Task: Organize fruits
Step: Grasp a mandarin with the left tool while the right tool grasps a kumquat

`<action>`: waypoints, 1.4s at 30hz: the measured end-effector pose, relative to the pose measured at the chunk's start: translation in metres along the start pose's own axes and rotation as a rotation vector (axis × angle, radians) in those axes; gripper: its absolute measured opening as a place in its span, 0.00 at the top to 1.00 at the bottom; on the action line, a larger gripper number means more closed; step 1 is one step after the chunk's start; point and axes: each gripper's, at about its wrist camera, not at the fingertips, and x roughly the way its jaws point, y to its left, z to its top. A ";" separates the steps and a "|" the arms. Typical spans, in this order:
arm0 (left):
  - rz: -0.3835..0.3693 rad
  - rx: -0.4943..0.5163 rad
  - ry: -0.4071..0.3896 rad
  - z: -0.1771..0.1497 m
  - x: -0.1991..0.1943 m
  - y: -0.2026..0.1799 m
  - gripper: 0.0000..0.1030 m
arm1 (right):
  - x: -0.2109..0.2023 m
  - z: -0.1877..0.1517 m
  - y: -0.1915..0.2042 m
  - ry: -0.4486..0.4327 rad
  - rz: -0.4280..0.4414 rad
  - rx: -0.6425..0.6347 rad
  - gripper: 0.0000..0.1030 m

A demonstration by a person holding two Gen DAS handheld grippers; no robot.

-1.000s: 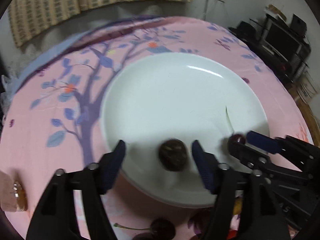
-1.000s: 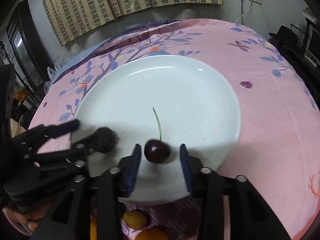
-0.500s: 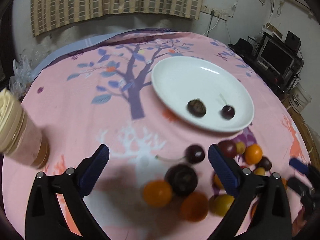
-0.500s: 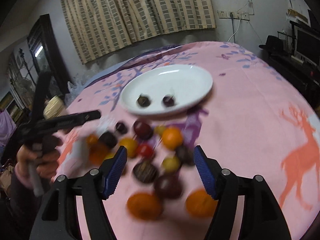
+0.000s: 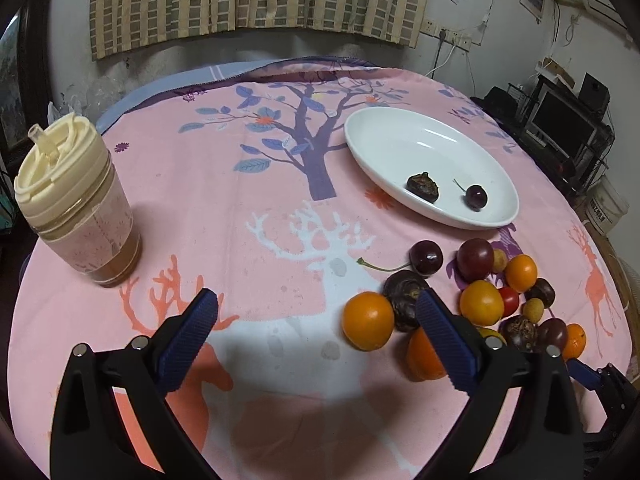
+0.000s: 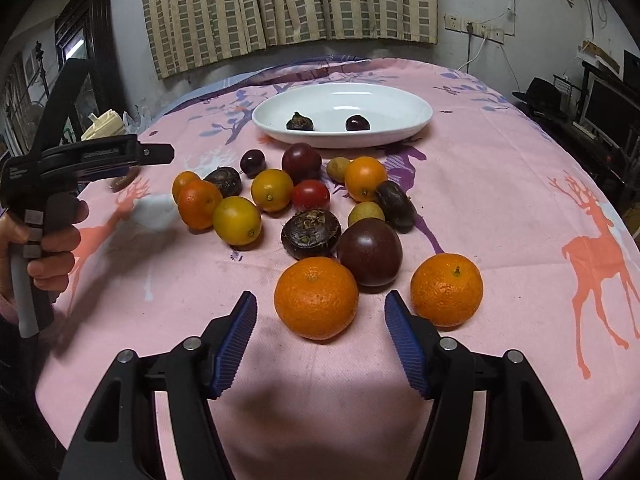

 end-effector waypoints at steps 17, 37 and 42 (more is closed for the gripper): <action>-0.118 0.295 -0.060 -0.023 -0.018 -0.045 0.29 | 0.004 -0.003 -0.010 0.000 0.054 0.085 0.57; -0.172 0.397 0.080 -0.045 0.024 -0.072 0.64 | 0.005 -0.001 -0.018 -0.006 0.140 0.128 0.57; -0.177 0.390 0.073 -0.045 0.025 -0.071 0.65 | 0.003 -0.002 -0.017 -0.020 0.145 0.119 0.57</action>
